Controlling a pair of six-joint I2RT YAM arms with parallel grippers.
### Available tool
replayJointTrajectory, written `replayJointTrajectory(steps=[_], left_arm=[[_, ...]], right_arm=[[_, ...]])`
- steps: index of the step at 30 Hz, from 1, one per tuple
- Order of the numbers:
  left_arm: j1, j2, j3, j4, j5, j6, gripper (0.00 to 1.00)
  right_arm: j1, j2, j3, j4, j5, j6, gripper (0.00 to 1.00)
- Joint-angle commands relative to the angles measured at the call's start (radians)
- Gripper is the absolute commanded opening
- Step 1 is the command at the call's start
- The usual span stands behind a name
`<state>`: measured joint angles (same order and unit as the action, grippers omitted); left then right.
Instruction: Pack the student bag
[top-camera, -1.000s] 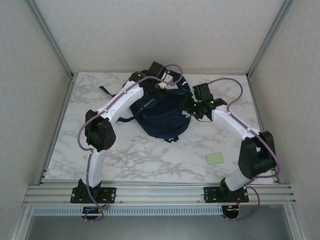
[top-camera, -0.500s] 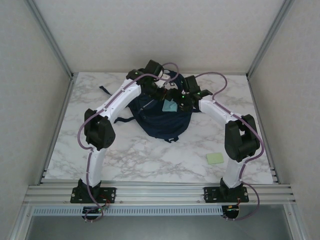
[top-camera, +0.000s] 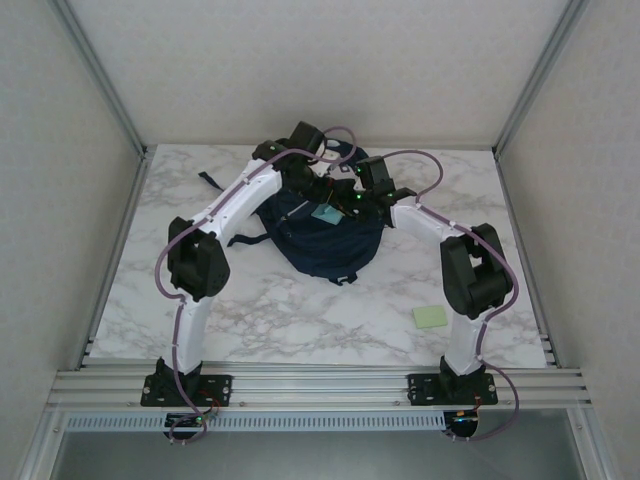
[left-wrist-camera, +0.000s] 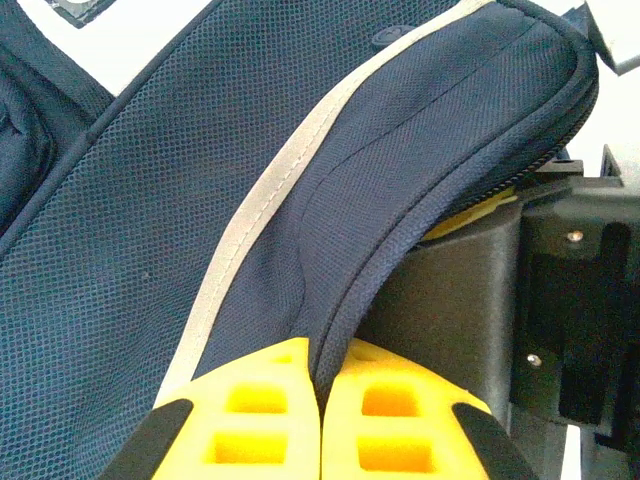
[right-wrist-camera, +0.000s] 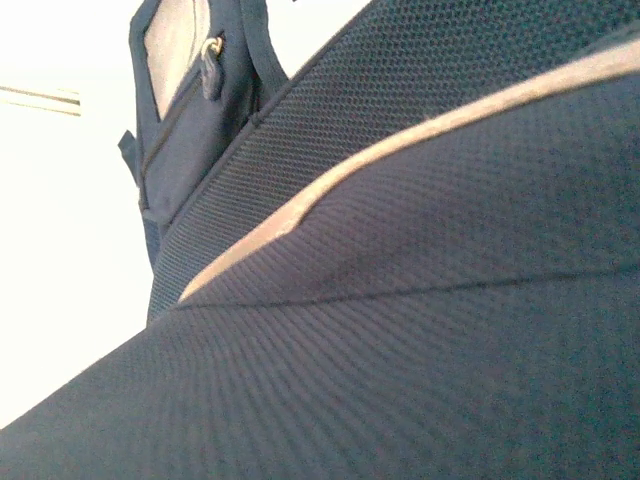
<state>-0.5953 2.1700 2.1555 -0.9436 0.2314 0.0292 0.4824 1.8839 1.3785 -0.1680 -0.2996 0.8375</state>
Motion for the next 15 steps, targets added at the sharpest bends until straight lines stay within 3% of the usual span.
replayJointTrajectory(steps=[1,6,9,10,15], left_arm=[[-0.001,-0.065,-0.014,0.048,0.023,-0.024,0.00],[-0.001,-0.066,-0.023,0.058,0.024,-0.025,0.00],[-0.003,-0.069,-0.028,0.059,0.020,-0.019,0.00],[-0.002,-0.071,-0.031,0.061,0.019,-0.018,0.00],[-0.007,-0.086,-0.044,0.069,0.024,-0.014,0.00]], right_arm=[[0.003,-0.111,0.003,-0.114,0.069,-0.095,0.43],[-0.009,-0.279,-0.050,-0.413,0.276,-0.167,0.78],[-0.012,-0.357,-0.098,-0.585,0.399,-0.148,0.94],[-0.014,-0.379,-0.120,-0.641,0.435,-0.132,0.98],[-0.015,-0.459,-0.249,-0.819,0.575,-0.013,0.99]])
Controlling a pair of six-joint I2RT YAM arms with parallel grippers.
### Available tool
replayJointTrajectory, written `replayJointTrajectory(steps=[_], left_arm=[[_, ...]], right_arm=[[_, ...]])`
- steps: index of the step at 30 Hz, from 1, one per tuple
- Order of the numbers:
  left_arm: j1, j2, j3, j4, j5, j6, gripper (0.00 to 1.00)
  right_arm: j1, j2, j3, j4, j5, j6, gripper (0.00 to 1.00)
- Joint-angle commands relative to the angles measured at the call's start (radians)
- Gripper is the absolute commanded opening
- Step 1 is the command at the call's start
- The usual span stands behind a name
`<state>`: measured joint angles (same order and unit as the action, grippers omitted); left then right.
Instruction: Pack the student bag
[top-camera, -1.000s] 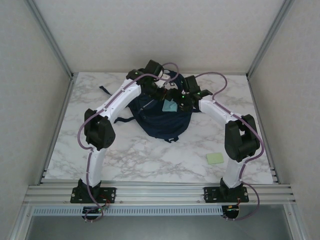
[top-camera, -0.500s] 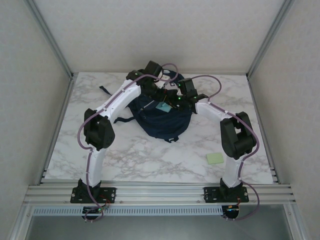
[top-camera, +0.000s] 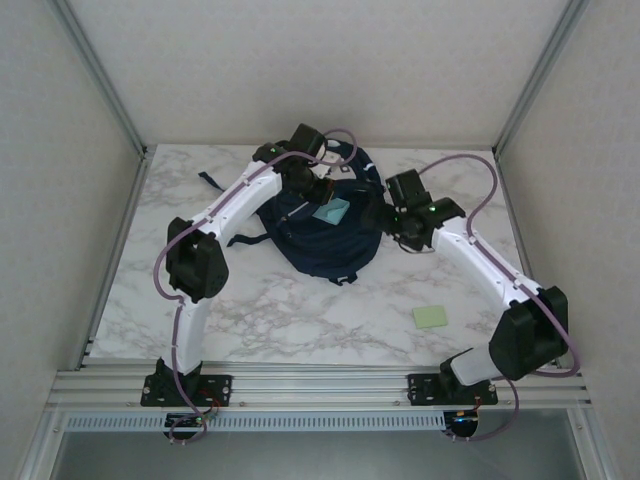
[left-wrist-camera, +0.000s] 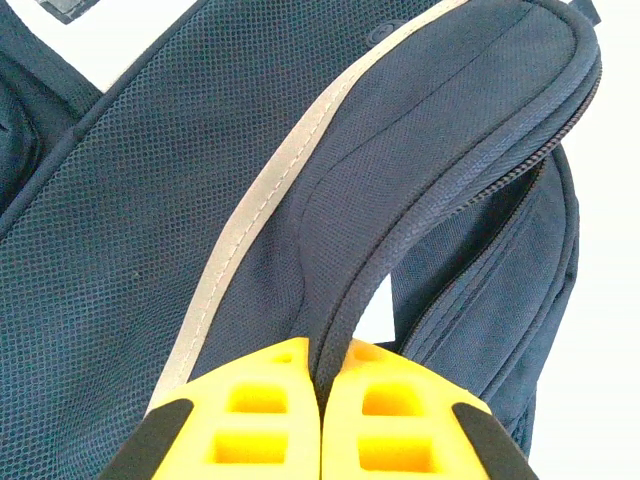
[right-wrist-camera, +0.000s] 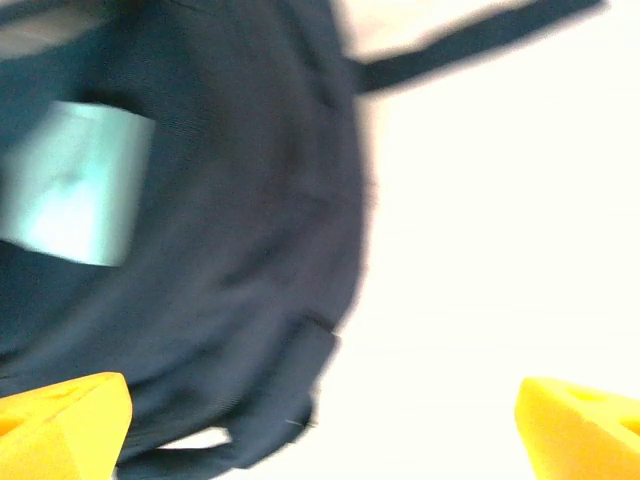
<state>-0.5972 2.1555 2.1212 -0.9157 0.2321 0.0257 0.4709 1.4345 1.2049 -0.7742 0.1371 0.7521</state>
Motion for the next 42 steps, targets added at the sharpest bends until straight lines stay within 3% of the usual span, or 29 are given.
replayJointTrajectory(steps=[1,8,15,19,23,26,35,40,42], left_arm=[[-0.009,-0.076,-0.014,0.042,0.026,-0.010,0.00],[-0.025,-0.087,-0.029,0.049,-0.007,0.001,0.00],[-0.029,-0.085,-0.030,0.046,-0.033,0.006,0.00],[-0.032,-0.100,-0.042,0.052,-0.049,0.013,0.00],[-0.033,-0.109,-0.046,0.055,-0.051,0.013,0.00],[-0.034,-0.110,-0.047,0.055,-0.057,0.015,0.00],[-0.040,-0.112,-0.050,0.055,-0.077,0.013,0.00],[-0.042,-0.120,-0.051,0.056,-0.095,0.017,0.00],[-0.042,-0.123,-0.052,0.055,-0.103,0.019,0.00]], right_arm=[[-0.003,-0.024,-0.111,-0.225,0.143,0.095,0.99],[-0.006,-0.111,-0.319,-0.226,0.116,0.229,0.99],[-0.017,-0.220,-0.467,-0.154,-0.036,0.559,0.99],[-0.028,-0.304,-0.522,-0.116,0.018,0.773,0.99],[-0.059,-0.378,-0.636,0.038,0.019,0.906,0.94],[-0.091,-0.377,-0.662,0.067,0.050,0.908,0.92],[-0.211,-0.241,-0.717,0.205,-0.049,0.763,0.87],[-0.215,-0.160,-0.721,0.238,-0.083,0.747,0.71],[-0.215,-0.161,-0.714,0.243,-0.080,0.729,0.49]])
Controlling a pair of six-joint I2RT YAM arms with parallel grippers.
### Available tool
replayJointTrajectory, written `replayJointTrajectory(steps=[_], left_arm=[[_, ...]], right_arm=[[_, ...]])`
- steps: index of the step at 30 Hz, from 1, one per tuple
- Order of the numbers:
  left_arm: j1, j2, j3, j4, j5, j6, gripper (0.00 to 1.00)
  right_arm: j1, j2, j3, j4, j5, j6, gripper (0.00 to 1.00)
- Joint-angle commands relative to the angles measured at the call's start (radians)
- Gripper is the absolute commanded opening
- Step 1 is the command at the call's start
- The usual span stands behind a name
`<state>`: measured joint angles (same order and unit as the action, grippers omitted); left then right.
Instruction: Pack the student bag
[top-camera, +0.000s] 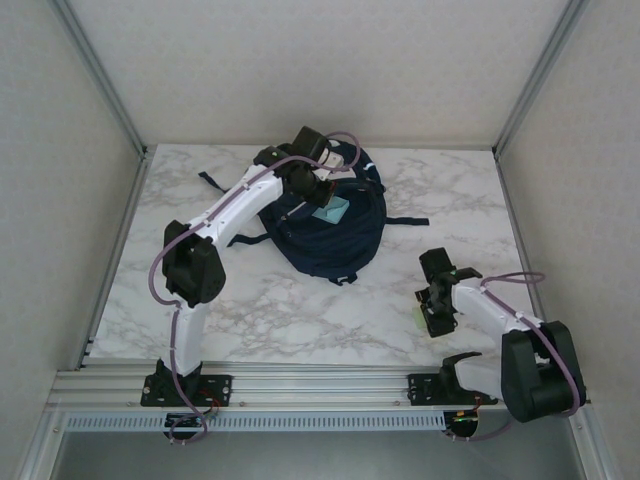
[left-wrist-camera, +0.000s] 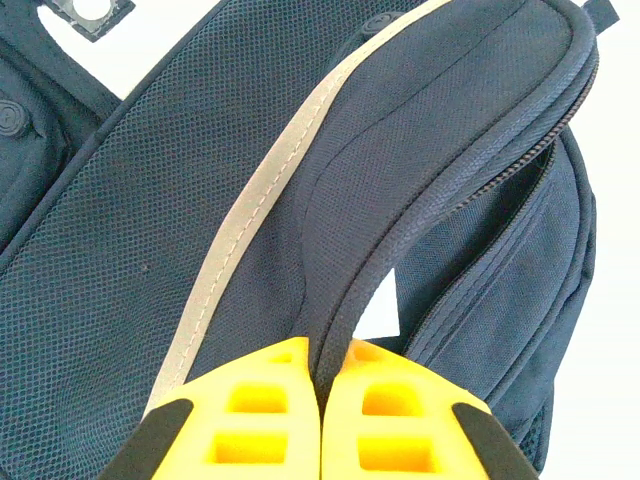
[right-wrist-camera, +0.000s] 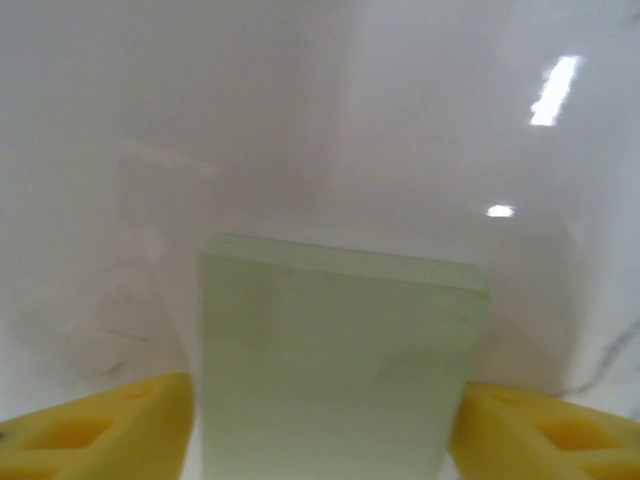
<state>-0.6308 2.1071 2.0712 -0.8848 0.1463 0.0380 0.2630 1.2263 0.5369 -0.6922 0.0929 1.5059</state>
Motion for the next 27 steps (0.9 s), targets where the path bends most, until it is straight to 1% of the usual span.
replayJointTrajectory(steps=[1,2,8,13,16,18,20,23,27], left_arm=[[-0.008,-0.076,-0.003,0.025,-0.019,0.007,0.00],[-0.009,-0.078,-0.003,0.027,-0.020,0.008,0.00],[-0.008,-0.084,-0.011,0.030,-0.038,0.013,0.00],[0.001,-0.094,-0.017,0.042,-0.039,0.004,0.00],[0.015,-0.099,-0.015,0.053,-0.004,-0.021,0.00],[0.027,-0.096,-0.003,0.061,0.035,-0.050,0.00],[0.034,-0.096,0.006,0.071,0.059,-0.071,0.00],[0.036,-0.094,0.026,0.078,0.060,-0.081,0.00],[0.036,-0.087,0.049,0.067,0.052,-0.085,0.00]], right_arm=[[-0.006,0.042,-0.036,0.150,-0.027,-0.040,0.43],[-0.007,0.036,-0.021,0.128,-0.019,-0.058,0.42],[-0.006,-0.020,0.091,0.035,0.019,-0.190,0.43],[0.002,-0.011,0.242,0.066,-0.061,-0.359,0.44],[0.030,0.037,0.351,0.106,-0.117,-0.460,0.44],[0.055,0.076,0.415,0.151,-0.149,-0.515,0.42],[0.073,0.119,0.463,0.211,-0.182,-0.554,0.41],[0.094,0.206,0.548,0.300,-0.276,-0.583,0.43],[0.140,0.344,0.690,0.339,-0.314,-0.619,0.45]])
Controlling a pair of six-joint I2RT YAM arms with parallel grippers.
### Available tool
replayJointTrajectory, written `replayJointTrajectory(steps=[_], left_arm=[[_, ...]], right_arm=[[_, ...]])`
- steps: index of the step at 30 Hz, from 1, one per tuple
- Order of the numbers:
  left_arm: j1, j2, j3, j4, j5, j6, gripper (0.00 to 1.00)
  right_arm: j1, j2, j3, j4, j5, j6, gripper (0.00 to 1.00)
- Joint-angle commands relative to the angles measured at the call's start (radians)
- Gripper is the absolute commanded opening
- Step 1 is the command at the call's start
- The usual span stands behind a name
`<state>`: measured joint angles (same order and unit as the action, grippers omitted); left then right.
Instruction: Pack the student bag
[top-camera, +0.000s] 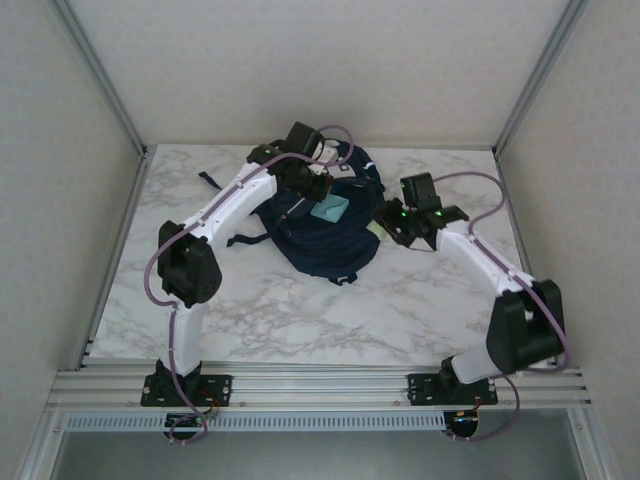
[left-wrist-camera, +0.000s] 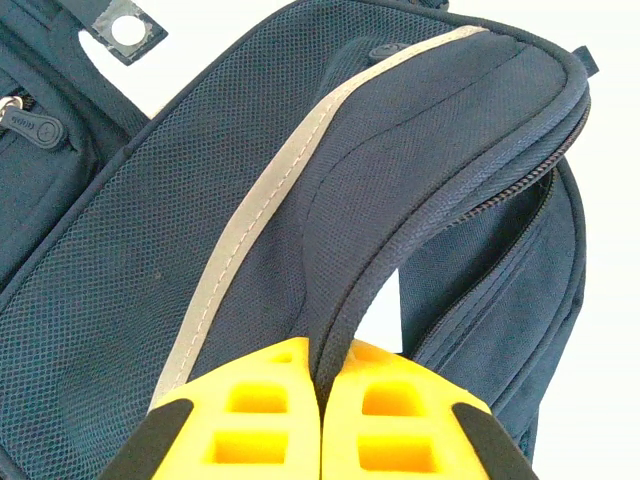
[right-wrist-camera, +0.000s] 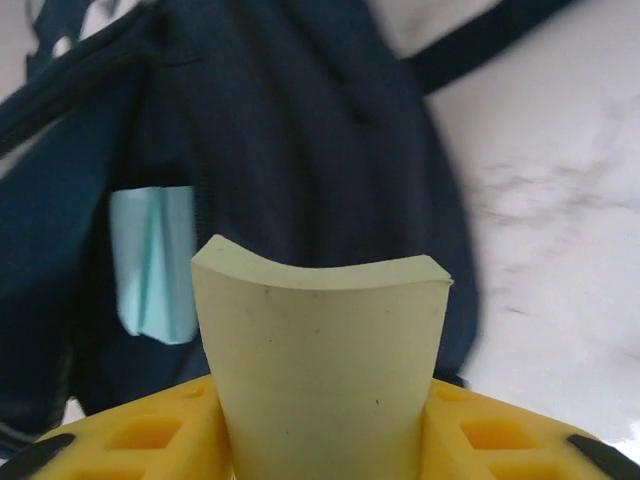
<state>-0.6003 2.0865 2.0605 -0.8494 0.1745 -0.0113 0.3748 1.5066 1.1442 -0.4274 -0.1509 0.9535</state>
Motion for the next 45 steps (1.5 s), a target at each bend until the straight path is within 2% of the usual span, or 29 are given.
replayJointTrajectory(steps=[1,5,9,11,13,16,21,25,28,33,36,38,41,43,45], left_arm=[[0.005,-0.066,0.060,0.032,0.020,-0.038,0.00],[0.007,-0.066,0.061,0.037,0.019,-0.048,0.00],[0.008,-0.062,0.062,0.045,0.019,-0.064,0.00],[0.008,-0.059,0.065,0.046,0.019,-0.070,0.00],[0.008,-0.056,0.071,0.045,0.021,-0.072,0.00],[0.009,-0.051,0.082,0.038,0.031,-0.076,0.00],[0.008,-0.055,0.089,0.037,0.092,-0.107,0.00],[-0.001,-0.066,0.077,0.049,0.131,-0.134,0.00],[-0.012,-0.068,0.065,0.065,0.153,-0.147,0.00],[-0.012,-0.065,0.045,0.075,0.117,-0.179,0.00],[-0.003,-0.096,0.003,0.102,0.081,-0.205,0.22],[0.013,-0.136,-0.048,0.144,0.062,-0.227,0.40],[0.047,-0.207,-0.134,0.205,0.024,-0.250,0.60],[0.081,-0.257,-0.207,0.258,0.004,-0.274,0.71],[0.114,-0.302,-0.281,0.305,-0.028,-0.294,0.76]], right_arm=[[0.034,0.098,0.106,0.100,-0.086,-0.066,0.46],[0.049,0.237,0.180,0.225,-0.173,-0.013,0.50],[0.071,0.307,0.223,0.279,-0.209,-0.005,0.78],[0.070,0.305,0.205,0.303,-0.214,0.002,0.86],[0.070,0.292,0.187,0.301,-0.202,-0.006,0.87],[0.070,0.281,0.148,0.307,-0.189,-0.003,0.77],[0.072,0.336,0.113,0.432,-0.227,0.054,0.45],[0.085,0.404,0.149,0.515,-0.247,0.080,0.32],[0.095,0.437,0.203,0.545,-0.264,0.088,0.30],[0.096,0.376,0.199,0.414,-0.232,0.007,0.33],[0.093,0.278,0.142,0.292,-0.171,-0.064,0.46],[0.093,0.211,0.112,0.194,-0.136,-0.112,0.58],[0.095,0.113,0.057,0.072,-0.075,-0.173,0.76],[0.095,0.048,0.019,0.001,-0.011,-0.201,0.84],[0.096,-0.006,-0.005,-0.068,0.051,-0.224,0.89]])
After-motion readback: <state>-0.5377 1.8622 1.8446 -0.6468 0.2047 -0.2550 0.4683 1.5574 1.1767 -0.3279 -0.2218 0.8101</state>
